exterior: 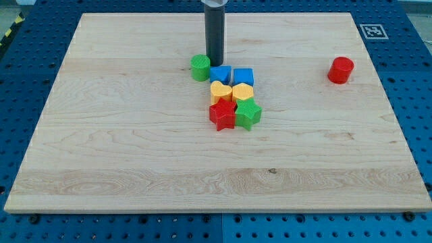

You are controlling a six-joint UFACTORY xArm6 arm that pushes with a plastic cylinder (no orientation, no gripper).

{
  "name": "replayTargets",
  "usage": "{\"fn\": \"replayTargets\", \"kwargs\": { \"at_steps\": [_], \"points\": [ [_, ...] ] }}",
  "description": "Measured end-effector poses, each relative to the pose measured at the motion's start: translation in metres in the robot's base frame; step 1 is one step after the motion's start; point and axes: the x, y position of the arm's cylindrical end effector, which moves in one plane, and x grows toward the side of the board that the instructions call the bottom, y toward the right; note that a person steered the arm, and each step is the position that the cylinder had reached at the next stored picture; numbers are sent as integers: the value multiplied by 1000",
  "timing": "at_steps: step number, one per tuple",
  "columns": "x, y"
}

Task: Move green circle towards blue triangle

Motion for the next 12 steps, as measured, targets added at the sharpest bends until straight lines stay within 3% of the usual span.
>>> {"fn": "replayTargets", "kwargs": {
  "at_steps": [3,7,9,10,12],
  "points": [
    [-41,-45],
    [8,-50],
    [10,-50],
    [-16,-50],
    [-3,-49]
  ]
}}
